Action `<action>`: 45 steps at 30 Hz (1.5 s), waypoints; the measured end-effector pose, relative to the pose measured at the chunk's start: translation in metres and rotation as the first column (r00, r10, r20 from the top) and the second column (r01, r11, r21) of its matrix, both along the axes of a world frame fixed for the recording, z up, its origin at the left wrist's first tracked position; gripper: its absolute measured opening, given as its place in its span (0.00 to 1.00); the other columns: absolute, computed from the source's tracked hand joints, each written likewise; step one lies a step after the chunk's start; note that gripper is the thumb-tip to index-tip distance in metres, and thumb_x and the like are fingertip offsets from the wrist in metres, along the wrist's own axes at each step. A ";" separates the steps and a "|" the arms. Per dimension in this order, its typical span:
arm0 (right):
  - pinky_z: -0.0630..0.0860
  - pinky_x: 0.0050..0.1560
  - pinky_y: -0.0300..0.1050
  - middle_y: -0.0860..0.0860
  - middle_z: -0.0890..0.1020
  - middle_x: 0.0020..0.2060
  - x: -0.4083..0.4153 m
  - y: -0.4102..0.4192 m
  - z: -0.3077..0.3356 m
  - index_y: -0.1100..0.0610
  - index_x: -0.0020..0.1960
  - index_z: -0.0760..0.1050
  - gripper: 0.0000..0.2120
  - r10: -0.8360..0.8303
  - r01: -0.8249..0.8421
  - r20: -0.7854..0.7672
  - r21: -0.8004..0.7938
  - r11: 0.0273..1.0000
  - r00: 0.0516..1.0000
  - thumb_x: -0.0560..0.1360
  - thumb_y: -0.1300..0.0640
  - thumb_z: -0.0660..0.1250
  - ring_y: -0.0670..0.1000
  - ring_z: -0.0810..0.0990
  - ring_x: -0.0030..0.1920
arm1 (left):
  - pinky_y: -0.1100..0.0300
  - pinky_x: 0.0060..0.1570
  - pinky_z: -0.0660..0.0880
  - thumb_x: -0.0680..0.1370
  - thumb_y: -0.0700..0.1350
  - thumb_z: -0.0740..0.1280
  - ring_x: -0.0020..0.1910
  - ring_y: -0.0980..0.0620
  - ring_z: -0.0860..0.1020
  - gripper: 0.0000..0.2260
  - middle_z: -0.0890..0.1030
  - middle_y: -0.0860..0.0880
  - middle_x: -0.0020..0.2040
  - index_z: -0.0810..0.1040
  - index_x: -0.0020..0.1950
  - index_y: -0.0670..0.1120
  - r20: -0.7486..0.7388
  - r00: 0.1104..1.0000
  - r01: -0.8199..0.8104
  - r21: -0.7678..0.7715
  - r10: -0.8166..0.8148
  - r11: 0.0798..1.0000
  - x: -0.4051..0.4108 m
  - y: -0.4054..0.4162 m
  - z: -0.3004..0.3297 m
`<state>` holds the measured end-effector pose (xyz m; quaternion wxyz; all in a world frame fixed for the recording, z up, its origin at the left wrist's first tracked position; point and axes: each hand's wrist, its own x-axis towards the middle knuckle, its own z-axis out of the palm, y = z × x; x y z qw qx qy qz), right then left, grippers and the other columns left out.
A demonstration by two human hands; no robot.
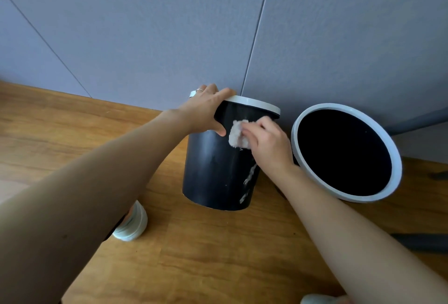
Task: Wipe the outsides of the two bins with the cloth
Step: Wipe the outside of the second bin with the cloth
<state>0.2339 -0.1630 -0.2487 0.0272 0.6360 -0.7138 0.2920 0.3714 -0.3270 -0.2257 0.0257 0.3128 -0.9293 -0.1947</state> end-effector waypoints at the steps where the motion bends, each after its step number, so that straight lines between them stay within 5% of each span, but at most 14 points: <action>1: 0.75 0.31 0.53 0.56 0.75 0.40 0.001 -0.007 0.005 0.56 0.54 0.82 0.10 -0.008 0.008 -0.025 -0.014 1.000 1.000 0.77 0.57 0.65 0.58 0.75 0.40 | 0.48 0.58 0.67 0.60 0.53 0.80 0.57 0.42 0.66 0.42 0.67 0.47 0.53 0.63 0.70 0.55 -0.003 1.000 0.000 0.001 0.000 1.000 0.001 0.000 0.000; 5: 0.72 0.27 0.47 0.54 0.74 0.38 -0.002 -0.019 0.015 0.54 0.49 0.82 0.08 -0.014 0.012 -0.144 -0.014 1.000 0.989 0.75 0.54 0.65 0.59 0.76 0.39 | 0.51 0.57 0.65 0.60 0.53 0.81 0.58 0.42 0.66 0.43 0.68 0.46 0.54 0.64 0.70 0.54 -0.003 1.000 -0.010 0.007 0.010 1.000 0.006 -0.001 0.003; 11: 0.72 0.34 0.48 0.55 0.77 0.42 -0.036 -0.006 0.010 0.54 0.53 0.83 0.09 -0.153 0.156 -0.062 0.031 0.987 0.986 0.74 0.59 0.69 0.59 0.77 0.44 | 0.53 0.56 0.64 0.61 0.51 0.80 0.58 0.43 0.65 0.40 0.68 0.47 0.55 0.64 0.69 0.55 -0.013 1.000 -0.013 0.044 0.013 0.999 0.007 -0.001 0.006; 23: 0.78 0.38 0.51 0.54 0.78 0.42 0.007 0.030 -0.026 0.58 0.57 0.82 0.10 0.115 -0.120 0.125 0.037 0.992 0.986 0.77 0.61 0.69 0.53 0.78 0.42 | 0.54 0.53 0.63 0.61 0.51 0.80 0.58 0.44 0.64 0.40 0.68 0.47 0.56 0.64 0.68 0.56 -0.026 0.999 -0.039 0.081 0.041 0.996 0.009 -0.005 0.004; 30: 0.75 0.46 0.49 0.53 0.79 0.46 -0.015 -0.013 -0.006 0.55 0.59 0.81 0.11 -0.272 0.280 0.279 0.010 0.960 0.921 0.79 0.55 0.65 0.54 0.78 0.47 | 0.54 0.52 0.63 0.61 0.51 0.80 0.56 0.47 0.62 0.38 0.67 0.50 0.54 0.64 0.66 0.58 -0.052 0.998 -0.041 0.095 0.046 0.995 0.011 -0.006 0.001; 35: 0.76 0.36 0.51 0.54 0.76 0.42 0.000 0.014 -0.019 0.58 0.57 0.81 0.10 -0.020 0.021 0.086 -0.008 1.000 0.996 0.78 0.58 0.67 0.53 0.75 0.40 | 0.54 0.53 0.63 0.60 0.51 0.80 0.58 0.45 0.64 0.39 0.67 0.50 0.54 0.64 0.66 0.57 -0.045 0.998 -0.036 0.088 0.040 0.995 0.008 -0.008 -0.001; 40: 0.78 0.29 0.47 0.54 0.75 0.38 0.006 0.042 -0.036 0.57 0.51 0.82 0.06 0.293 -0.287 -0.095 0.077 0.955 0.951 0.75 0.60 0.70 0.52 0.76 0.37 | 0.53 0.53 0.64 0.60 0.51 0.81 0.58 0.44 0.64 0.39 0.67 0.50 0.53 0.65 0.66 0.57 -0.042 0.999 -0.026 0.079 0.029 0.997 0.005 -0.007 -0.001; 45: 0.77 0.35 0.52 0.55 0.77 0.40 -0.012 0.010 -0.017 0.59 0.52 0.83 0.07 0.011 -0.011 0.001 -0.012 1.000 1.000 0.77 0.59 0.69 0.55 0.77 0.40 | 0.52 0.53 0.65 0.60 0.51 0.81 0.57 0.44 0.64 0.40 0.67 0.50 0.53 0.64 0.67 0.57 -0.046 0.998 -0.045 0.072 0.048 0.996 0.009 -0.007 -0.001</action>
